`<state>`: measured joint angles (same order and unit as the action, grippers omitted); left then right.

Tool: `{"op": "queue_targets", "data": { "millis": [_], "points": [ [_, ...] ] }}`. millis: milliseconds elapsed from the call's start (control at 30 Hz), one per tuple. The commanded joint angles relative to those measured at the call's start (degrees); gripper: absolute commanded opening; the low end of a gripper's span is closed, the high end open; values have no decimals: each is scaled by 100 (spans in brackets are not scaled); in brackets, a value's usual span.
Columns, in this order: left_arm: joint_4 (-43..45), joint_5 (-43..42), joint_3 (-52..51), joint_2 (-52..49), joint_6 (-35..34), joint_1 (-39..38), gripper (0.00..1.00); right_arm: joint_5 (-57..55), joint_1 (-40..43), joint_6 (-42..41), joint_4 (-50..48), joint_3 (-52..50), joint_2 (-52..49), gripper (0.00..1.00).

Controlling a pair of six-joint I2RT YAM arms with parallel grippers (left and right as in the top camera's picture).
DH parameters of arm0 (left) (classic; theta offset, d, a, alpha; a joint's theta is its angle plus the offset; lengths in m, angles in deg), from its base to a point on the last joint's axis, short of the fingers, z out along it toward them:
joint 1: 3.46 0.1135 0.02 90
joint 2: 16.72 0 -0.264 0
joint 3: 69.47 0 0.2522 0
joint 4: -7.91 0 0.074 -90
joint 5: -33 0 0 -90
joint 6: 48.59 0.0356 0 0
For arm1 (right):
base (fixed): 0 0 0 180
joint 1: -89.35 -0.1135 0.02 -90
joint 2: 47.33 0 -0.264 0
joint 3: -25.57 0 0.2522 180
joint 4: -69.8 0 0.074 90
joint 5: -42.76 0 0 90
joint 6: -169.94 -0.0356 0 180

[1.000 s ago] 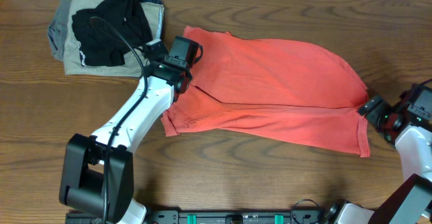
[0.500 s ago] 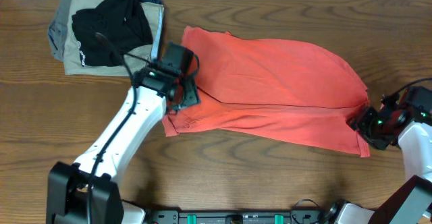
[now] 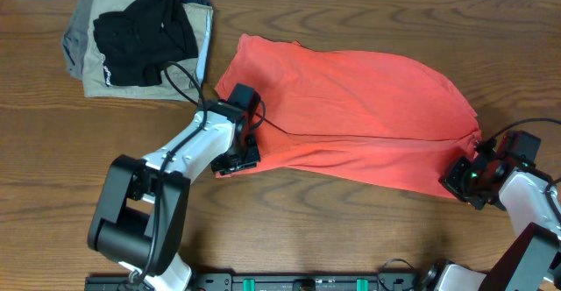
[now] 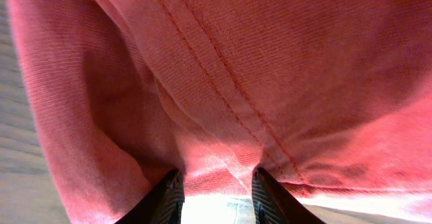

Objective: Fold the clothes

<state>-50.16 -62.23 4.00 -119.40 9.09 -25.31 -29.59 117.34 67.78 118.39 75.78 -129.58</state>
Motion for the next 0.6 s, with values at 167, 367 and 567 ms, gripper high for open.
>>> {"op": "queue_targets", "data": {
  "millis": [167,367,567],
  "points": [
    [-238,595,17,-203,-352,44,31,-435,-46,-68,96,-17,-50,1],
    [-649,614,17,-203,-354,330,6,-433,-22,-74,256,24,-48,1],
    [-1134,612,17,-186,-505,717,6,-435,164,-109,608,177,-46,1]
  ]
}}
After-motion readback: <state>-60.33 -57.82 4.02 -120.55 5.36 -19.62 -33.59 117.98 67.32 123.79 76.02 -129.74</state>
